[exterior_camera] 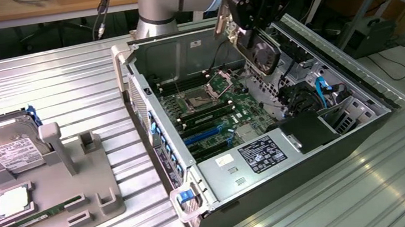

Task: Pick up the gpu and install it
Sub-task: 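Pick up the gpu and move the gpu toward the slot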

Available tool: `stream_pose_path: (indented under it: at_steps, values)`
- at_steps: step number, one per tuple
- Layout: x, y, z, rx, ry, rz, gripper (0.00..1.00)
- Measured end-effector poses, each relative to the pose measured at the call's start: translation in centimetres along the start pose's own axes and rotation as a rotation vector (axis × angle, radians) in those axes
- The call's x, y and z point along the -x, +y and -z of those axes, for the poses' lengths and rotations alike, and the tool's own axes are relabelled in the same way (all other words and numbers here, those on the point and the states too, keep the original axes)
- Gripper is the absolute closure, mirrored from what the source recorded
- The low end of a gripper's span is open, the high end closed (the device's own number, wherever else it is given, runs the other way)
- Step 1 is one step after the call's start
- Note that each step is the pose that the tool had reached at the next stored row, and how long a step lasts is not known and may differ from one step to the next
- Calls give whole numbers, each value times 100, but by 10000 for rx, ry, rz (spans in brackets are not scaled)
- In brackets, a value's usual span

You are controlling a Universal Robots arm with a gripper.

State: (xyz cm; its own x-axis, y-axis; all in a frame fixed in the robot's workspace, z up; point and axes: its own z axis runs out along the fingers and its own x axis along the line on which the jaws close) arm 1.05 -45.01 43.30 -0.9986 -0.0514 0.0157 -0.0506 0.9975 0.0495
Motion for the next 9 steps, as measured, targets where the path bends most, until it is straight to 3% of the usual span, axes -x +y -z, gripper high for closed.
stream_pose_path:
  at_steps: [4, 9]
  values:
    - [148, -8, -6, 3, -3, 0, 72]
    - [161, -9, -6, 3, -4, -2, 72]
